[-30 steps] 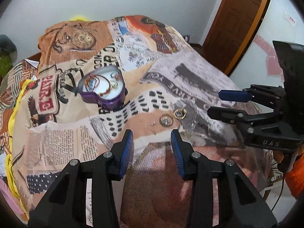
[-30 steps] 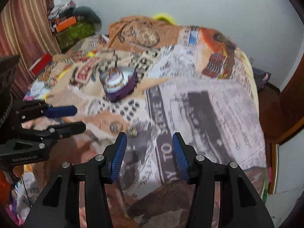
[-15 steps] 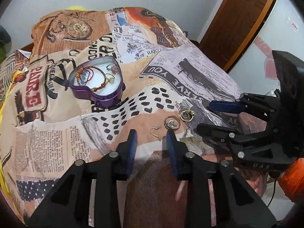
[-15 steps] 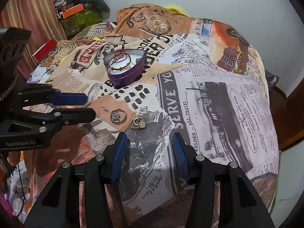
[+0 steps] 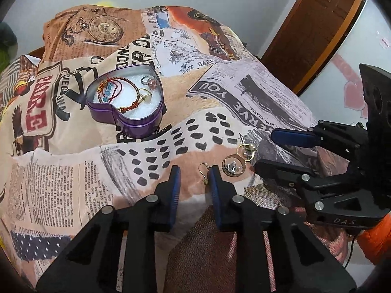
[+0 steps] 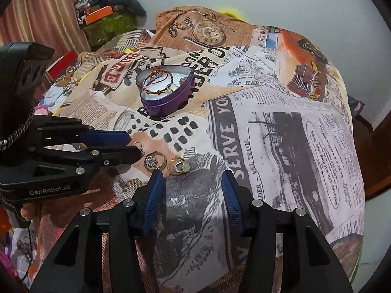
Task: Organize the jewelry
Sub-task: 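Grasp a silver ring with the left gripper while the right grasps a gold ring, then carry both held rings in the grippers over the purple heart tin, then open the left gripper over the tin while the right gripper releases its ring, then move both open grippers back to the last loose rings, then grasp a gold ring with the left gripper while the right grasps a small ring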
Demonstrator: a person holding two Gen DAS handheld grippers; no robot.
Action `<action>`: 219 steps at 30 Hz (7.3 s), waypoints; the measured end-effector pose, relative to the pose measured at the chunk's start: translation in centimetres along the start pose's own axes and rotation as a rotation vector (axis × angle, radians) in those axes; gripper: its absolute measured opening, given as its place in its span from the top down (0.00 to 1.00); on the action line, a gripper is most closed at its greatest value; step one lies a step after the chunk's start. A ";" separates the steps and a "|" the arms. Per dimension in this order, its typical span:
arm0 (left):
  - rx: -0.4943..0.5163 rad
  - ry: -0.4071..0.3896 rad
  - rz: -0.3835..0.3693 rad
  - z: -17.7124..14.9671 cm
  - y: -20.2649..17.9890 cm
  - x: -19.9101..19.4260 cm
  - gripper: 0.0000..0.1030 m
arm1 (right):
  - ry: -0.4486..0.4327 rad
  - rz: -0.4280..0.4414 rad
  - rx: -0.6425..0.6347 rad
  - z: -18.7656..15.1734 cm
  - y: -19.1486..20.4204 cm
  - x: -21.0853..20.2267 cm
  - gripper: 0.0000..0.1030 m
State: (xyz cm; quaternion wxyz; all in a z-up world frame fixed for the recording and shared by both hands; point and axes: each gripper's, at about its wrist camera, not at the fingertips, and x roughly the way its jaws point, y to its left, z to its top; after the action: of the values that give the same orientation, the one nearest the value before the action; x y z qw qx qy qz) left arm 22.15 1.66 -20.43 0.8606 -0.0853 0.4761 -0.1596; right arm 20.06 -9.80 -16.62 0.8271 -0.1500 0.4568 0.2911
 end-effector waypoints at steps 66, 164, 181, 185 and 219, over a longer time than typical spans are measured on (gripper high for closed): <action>0.022 -0.277 0.160 5.4 2.6 -9.8 0.99 | -0.234 0.008 -0.020 6.9 1.9 -3.9 0.81; 0.109 -0.097 0.138 0.0 -1.8 -6.9 0.61 | -0.128 -0.089 -0.027 3.2 2.4 -5.3 0.63; 0.211 -0.014 0.127 -0.3 -4.0 -0.3 0.64 | -0.022 -0.076 -0.035 -0.2 0.5 -2.1 0.63; 0.190 -0.026 0.108 0.0 -3.1 0.1 0.74 | -0.003 -0.052 -0.056 0.3 0.9 -0.9 0.63; 0.148 -0.201 0.066 1.5 -1.6 -6.2 0.81 | -0.088 -0.033 0.020 4.2 -0.1 -2.6 0.92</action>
State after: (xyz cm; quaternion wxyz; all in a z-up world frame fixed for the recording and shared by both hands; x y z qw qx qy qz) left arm 20.06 2.31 -14.24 0.9127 -0.0215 0.3769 -0.1565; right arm 21.87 -8.56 -12.20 0.8524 -0.1360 0.4206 0.2792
